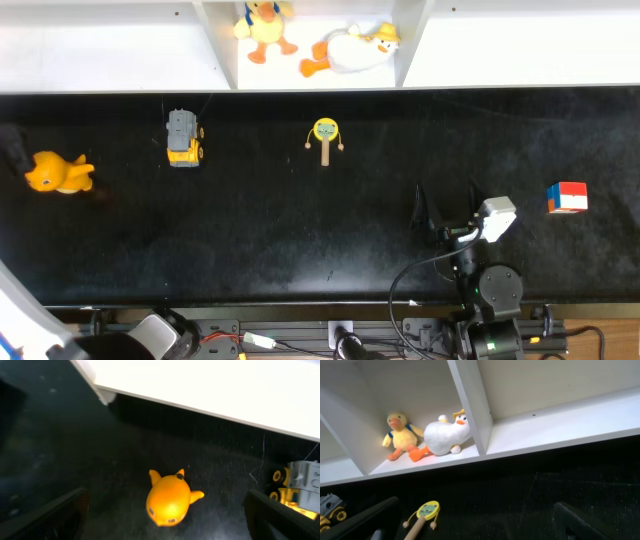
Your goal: Store Toys
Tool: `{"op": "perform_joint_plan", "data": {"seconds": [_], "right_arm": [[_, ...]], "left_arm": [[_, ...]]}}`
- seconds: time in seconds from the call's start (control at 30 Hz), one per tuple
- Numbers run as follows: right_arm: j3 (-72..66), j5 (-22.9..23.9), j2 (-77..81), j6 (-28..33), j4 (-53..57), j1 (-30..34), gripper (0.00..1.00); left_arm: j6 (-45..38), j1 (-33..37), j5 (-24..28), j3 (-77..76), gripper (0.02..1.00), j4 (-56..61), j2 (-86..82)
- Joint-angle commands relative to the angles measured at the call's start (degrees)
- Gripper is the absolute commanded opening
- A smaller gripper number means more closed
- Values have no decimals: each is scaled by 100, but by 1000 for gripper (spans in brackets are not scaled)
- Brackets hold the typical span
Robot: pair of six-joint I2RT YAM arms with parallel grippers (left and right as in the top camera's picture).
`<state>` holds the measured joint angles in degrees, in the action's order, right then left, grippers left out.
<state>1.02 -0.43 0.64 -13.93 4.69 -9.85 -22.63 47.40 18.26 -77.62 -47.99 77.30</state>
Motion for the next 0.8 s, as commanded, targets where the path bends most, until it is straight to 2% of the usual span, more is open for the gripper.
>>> {"op": "perform_joint_plan", "data": {"seconds": [0.03,0.23,0.4,0.6,0.8], "right_arm": [[-74,46,-39,-42,-28,-22,996],[-74,46,-39,-42,-28,-22,996],[-74,46,-39,-44,-26,-22,996],[-74,46,-39,-44,-26,-22,996],[-74,46,-39,-44,-26,-22,996]], "left_arm": [[-166,249,643,638,996,433,9],[-293,424,1010,1512,998,1038,9],[-420,426,1021,2039,998,1436,9],[-448,483,584,2356,998,1593,9],[-483,505,619,2741,998,2264,15]]}}
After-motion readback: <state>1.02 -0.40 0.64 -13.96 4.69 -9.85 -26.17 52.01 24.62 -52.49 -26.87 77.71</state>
